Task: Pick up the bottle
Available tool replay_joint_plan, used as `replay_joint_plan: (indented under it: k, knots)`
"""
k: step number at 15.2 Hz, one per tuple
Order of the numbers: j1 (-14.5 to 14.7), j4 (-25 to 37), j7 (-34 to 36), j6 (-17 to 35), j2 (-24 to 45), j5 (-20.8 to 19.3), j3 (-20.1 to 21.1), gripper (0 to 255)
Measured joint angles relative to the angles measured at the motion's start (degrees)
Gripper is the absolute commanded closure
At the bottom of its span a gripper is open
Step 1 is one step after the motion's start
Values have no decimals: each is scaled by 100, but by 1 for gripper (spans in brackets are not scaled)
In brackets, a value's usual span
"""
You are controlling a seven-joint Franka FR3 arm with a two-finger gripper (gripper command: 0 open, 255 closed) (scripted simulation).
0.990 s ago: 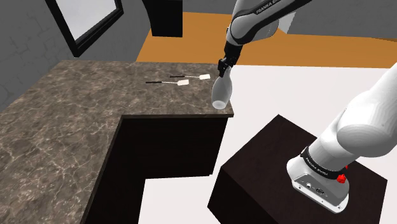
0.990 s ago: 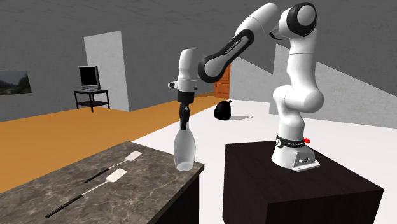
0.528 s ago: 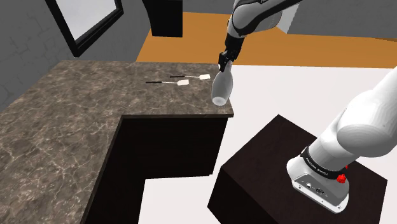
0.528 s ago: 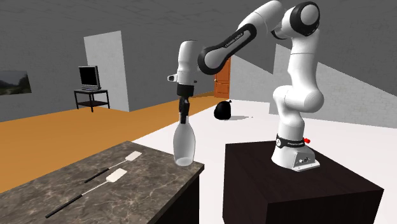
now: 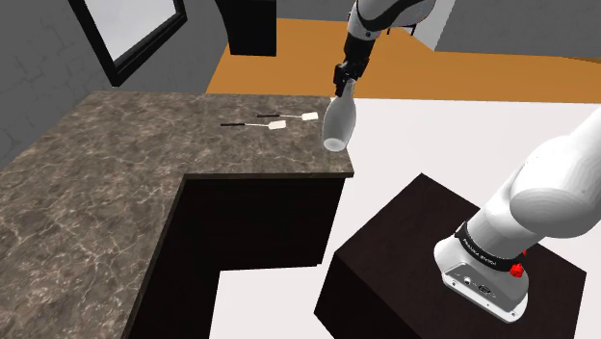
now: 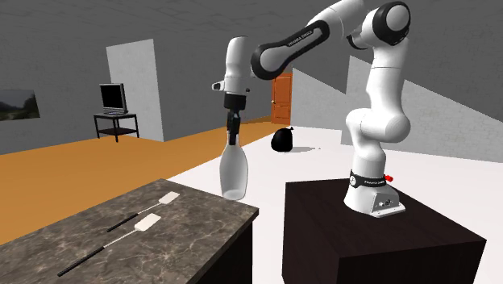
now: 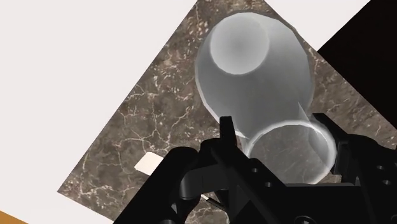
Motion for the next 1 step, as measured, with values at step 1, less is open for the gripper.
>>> replay_joint_plan:
  k: [1]
  knots:
    - [0, 34, 3, -40, -8, -1, 1, 255]
